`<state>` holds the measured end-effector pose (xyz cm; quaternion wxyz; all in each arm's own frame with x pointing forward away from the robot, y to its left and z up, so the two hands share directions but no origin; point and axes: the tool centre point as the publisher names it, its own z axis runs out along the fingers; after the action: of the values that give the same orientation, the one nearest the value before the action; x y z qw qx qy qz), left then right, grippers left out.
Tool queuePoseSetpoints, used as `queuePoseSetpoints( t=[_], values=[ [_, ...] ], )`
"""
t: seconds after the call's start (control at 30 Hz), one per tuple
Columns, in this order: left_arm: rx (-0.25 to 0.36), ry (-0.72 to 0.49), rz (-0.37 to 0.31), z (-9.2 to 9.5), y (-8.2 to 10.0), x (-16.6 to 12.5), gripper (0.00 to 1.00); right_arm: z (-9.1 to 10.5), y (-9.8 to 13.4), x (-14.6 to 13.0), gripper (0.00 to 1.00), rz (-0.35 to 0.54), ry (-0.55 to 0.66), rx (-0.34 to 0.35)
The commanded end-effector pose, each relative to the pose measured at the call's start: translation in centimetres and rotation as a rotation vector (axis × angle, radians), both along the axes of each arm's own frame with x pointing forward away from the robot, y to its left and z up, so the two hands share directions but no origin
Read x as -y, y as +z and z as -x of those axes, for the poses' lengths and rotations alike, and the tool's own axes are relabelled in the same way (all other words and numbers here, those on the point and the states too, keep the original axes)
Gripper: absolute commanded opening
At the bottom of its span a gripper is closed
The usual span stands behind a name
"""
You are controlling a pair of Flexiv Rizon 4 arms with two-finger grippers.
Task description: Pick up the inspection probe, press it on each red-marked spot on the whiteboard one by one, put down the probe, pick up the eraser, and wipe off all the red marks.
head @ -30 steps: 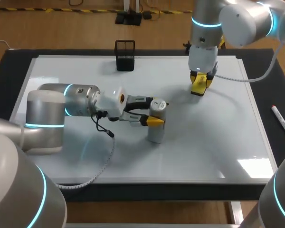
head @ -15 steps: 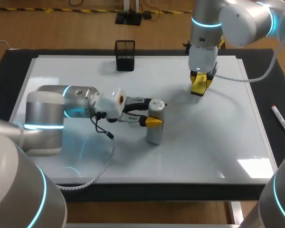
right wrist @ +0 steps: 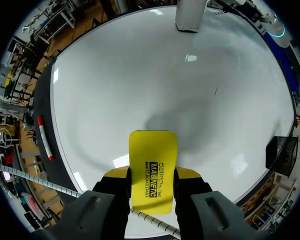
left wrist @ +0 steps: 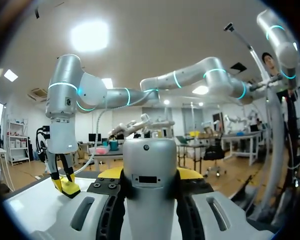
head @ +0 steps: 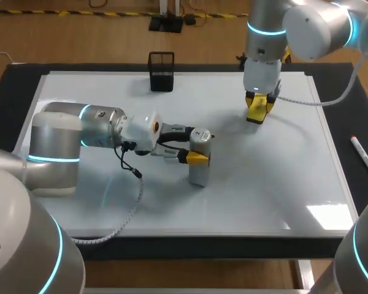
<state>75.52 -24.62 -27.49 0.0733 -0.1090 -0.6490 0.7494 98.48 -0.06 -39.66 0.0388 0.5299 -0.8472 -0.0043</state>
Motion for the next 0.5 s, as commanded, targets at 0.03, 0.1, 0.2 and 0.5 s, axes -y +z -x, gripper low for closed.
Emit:
queuePoseSetpoints(
  t=[0.03,0.1,0.2,0.5],
  values=[
    [0.0,0.0,-0.008,0.07,-0.04,0.08,0.0,-0.07,0.09,0.06,0.0,0.003,0.002,0.0],
    [-0.001,0.0,-0.012,0.1,-0.06,0.11,0.0,-0.07,0.09,0.06,0.0,0.003,0.002,0.0],
    [0.0,0.0,-0.016,0.13,-0.06,0.12,0.0,-0.07,0.09,0.06,0.0,0.003,0.002,0.0],
    [0.0,-0.003,-0.022,0.27,-0.13,0.23,0.0,-0.07,0.09,0.06,0.0,0.003,0.002,0.0]
  ],
)
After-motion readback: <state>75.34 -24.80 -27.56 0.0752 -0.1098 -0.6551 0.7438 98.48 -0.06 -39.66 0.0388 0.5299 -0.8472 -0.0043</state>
